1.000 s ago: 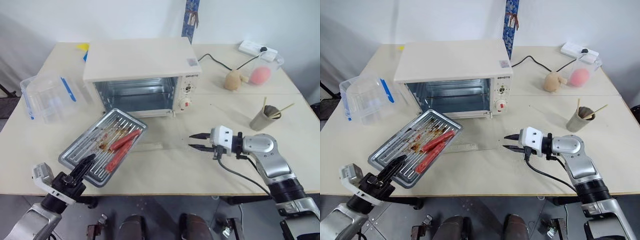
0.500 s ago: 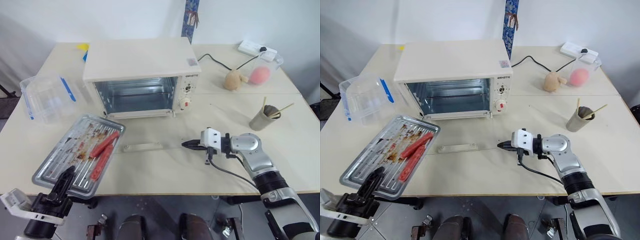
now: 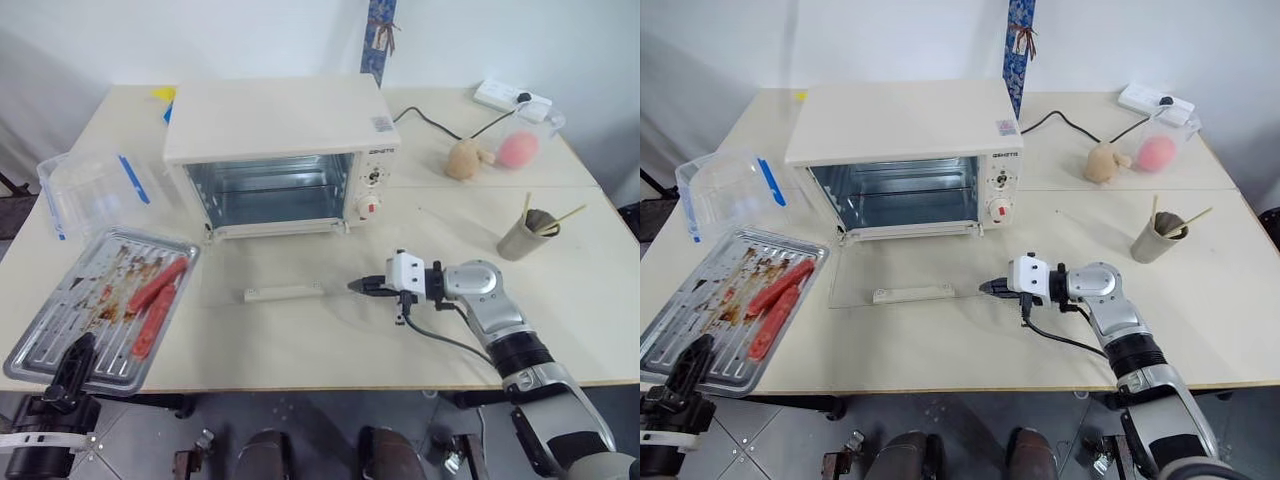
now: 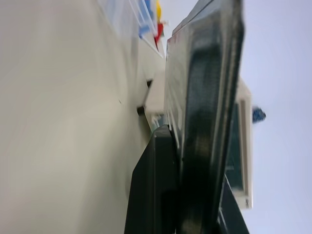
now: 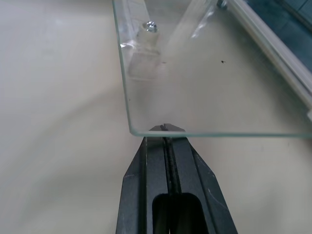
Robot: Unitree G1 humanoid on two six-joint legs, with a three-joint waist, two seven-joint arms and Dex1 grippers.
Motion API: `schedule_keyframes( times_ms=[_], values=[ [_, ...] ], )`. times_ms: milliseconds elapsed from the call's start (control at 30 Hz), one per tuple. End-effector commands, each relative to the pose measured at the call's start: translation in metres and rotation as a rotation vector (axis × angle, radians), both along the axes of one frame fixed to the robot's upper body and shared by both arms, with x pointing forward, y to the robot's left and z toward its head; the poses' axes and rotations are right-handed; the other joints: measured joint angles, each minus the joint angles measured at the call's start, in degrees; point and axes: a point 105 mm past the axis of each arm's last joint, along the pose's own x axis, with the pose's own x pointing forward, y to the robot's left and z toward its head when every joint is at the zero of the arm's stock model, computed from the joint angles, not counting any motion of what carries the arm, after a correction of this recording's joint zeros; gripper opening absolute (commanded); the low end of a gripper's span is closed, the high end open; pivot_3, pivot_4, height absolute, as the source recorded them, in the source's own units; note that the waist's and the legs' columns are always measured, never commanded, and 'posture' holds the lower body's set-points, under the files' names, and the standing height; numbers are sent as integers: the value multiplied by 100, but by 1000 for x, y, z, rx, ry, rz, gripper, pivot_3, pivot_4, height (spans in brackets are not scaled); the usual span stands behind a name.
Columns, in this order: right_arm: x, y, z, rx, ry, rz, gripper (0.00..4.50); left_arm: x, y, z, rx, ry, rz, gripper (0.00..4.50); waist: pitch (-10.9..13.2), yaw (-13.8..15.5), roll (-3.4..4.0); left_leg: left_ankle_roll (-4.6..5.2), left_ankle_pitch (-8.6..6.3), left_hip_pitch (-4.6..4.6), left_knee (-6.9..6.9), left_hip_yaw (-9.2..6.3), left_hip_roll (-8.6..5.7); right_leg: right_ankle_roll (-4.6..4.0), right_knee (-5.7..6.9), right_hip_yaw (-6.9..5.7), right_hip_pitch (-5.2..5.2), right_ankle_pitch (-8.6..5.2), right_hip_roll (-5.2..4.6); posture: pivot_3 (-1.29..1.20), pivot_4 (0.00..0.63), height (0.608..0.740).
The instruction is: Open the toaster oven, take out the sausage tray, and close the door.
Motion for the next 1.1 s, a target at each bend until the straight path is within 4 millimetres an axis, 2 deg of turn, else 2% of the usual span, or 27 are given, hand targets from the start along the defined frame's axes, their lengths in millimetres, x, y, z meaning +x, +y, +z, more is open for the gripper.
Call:
schedule_keyframes(
  times_ms=[33, 167, 300, 433, 567, 700, 933, 1000, 1100],
  values=[
    [0, 6, 25, 62, -43, 25, 13, -2, 9, 10, 24, -36, 26, 0, 0, 0, 0, 0, 0, 0, 0, 0, 0, 0, 1, 0, 0, 0, 0, 0, 150, 740],
    [-2, 7, 36, 76, -52, 48, 13, -4, 15, 8, 24, -32, 46, 0, 0, 2, 0, 0, 0, -2, -1, 0, 1, 1, 1, 0, 0, 0, 0, 0, 150, 740],
    [2, 12, 59, 116, -75, 55, 13, -9, 20, 4, 23, -10, 65, 0, 0, -5, 0, 0, 0, -2, -1, 0, 4, 1, 2, 0, -3, 0, 2, 0, 150, 740],
    [5, 13, 72, 127, -90, 68, 13, -14, 22, 2, 14, -10, 79, 0, 0, -5, -1, -3, -2, -2, -2, 2, 7, 0, 3, 3, -6, 0, 6, 0, 150, 740],
    [16, 20, 105, 181, -132, 65, 13, -15, 12, -6, -7, 15, 27, 0, 0, -8, 0, -4, -3, -4, -2, 6, 11, 0, 2, 6, -10, 0, 10, 0, 150, 740],
    [23, 23, 122, 201, -160, 54, 13, -4, -5, -13, -18, 47, -98, 0, 0, 13, 0, -5, -4, -4, -1, 4, 17, 0, 4, 8, -11, 1, 17, 0, 150, 740],
    [33, 28, 160, 307, -194, 13, 13, 21, -27, -11, 39, 69, -332, 0, 1, -19, 1, -12, -7, -3, -1, 9, 32, -2, 6, 54, -17, 1, 45, 0, 150, 740],
    [32, 29, 169, 337, -195, 8, 13, 27, -33, -9, 55, 65, -400, 0, 1, -27, 2, -18, -10, -3, -1, 11, 43, -3, 7, 57, -20, 1, 55, 0, 150, 740],
    [17, 29, 173, 348, -163, 39, 13, 40, -41, -6, 97, 73, -528, 0, 3, -18, 6, -28, -15, -2, -4, 7, 55, -5, 22, 56, -27, 1, 68, 0, 150, 740]
  ],
)
